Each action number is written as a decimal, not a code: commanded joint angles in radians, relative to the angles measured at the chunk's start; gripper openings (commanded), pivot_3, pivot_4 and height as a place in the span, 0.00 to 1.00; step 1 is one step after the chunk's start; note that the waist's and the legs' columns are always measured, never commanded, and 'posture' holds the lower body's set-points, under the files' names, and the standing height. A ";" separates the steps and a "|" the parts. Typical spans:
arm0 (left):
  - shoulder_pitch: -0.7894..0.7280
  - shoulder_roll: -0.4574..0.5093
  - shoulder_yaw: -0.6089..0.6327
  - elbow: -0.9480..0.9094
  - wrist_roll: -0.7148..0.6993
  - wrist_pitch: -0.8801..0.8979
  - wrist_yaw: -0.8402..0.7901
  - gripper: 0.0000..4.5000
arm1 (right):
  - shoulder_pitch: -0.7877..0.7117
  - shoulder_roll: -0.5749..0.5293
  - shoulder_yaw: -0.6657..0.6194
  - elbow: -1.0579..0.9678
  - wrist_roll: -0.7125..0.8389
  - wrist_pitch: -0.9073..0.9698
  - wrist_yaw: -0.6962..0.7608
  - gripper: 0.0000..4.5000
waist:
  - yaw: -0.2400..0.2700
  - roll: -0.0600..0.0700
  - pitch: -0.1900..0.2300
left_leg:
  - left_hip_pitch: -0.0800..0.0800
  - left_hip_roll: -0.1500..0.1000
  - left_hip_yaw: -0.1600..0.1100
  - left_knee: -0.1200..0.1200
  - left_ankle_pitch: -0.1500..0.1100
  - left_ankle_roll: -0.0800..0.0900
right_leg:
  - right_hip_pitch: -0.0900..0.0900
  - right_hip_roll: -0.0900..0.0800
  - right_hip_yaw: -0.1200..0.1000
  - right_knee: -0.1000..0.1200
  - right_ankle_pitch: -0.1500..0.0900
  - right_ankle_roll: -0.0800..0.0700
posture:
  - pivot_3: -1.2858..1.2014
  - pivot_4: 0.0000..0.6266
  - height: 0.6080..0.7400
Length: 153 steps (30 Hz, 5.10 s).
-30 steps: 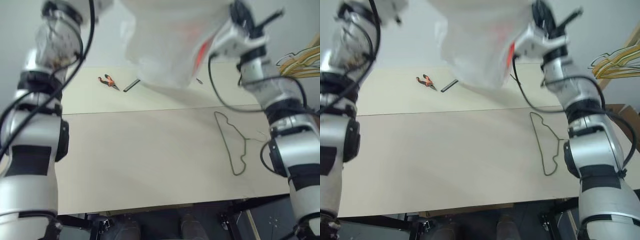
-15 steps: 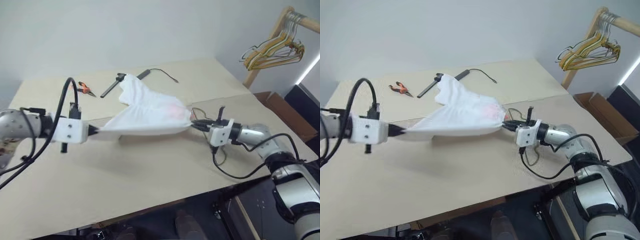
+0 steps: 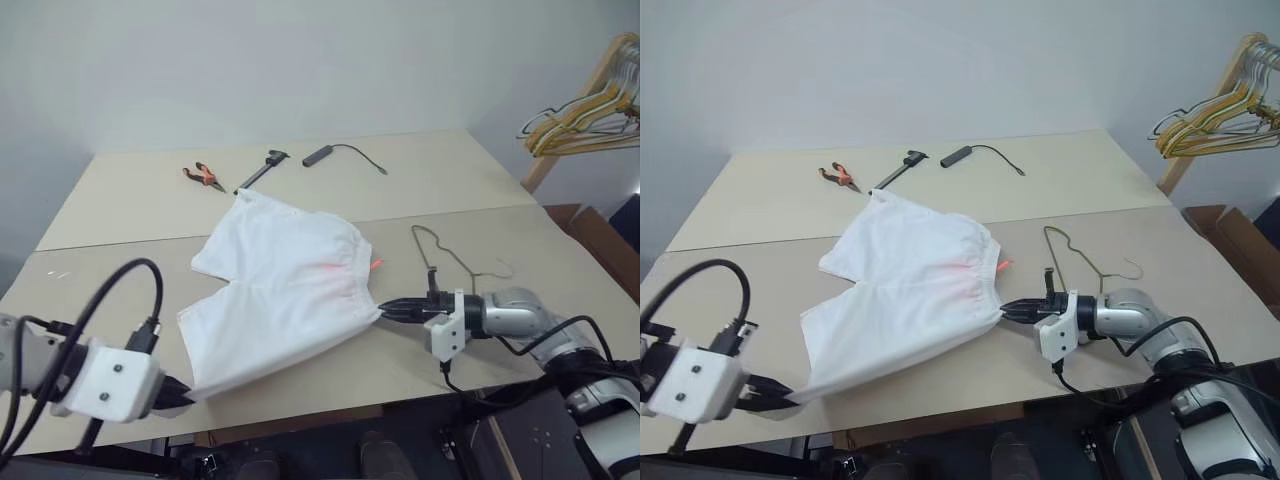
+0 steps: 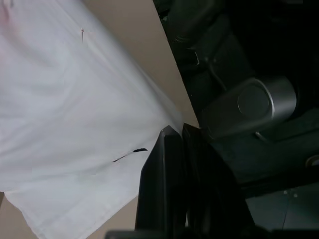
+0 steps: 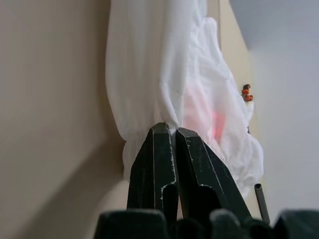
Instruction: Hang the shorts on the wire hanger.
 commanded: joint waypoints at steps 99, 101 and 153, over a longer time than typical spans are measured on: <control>-1.286 -0.520 -0.789 0.709 -0.011 0.622 0.316 0.00 | -0.001 -0.333 -0.209 -0.302 -0.620 0.299 -0.955 0.22 | -0.109 0.004 -0.013 | -0.015 0.000 -0.002 0.010 -0.003 0.003 | -0.007 0.001 0.000 -0.006 0.003 0.003 | 0.44 0.04 1.00; -1.283 -0.520 -0.781 0.708 -0.006 0.621 0.325 0.00 | 0.015 -0.344 -0.216 -0.306 -0.554 0.257 -0.912 0.36 | -0.111 0.004 -0.013 | -0.015 0.000 -0.002 0.010 -0.003 0.003 | -0.006 0.001 0.000 -0.006 0.003 0.003 | 0.44 0.04 1.00; -1.095 -0.426 -0.533 0.913 0.032 -0.046 0.149 0.99 | 0.385 -0.310 -0.565 -0.649 0.751 1.806 0.549 0.00 | -0.004 0.012 -0.023 | -0.018 -0.002 -0.002 0.014 -0.006 0.007 | -0.006 -0.001 -0.001 -0.005 0.005 0.006 | 0.47 0.10 1.00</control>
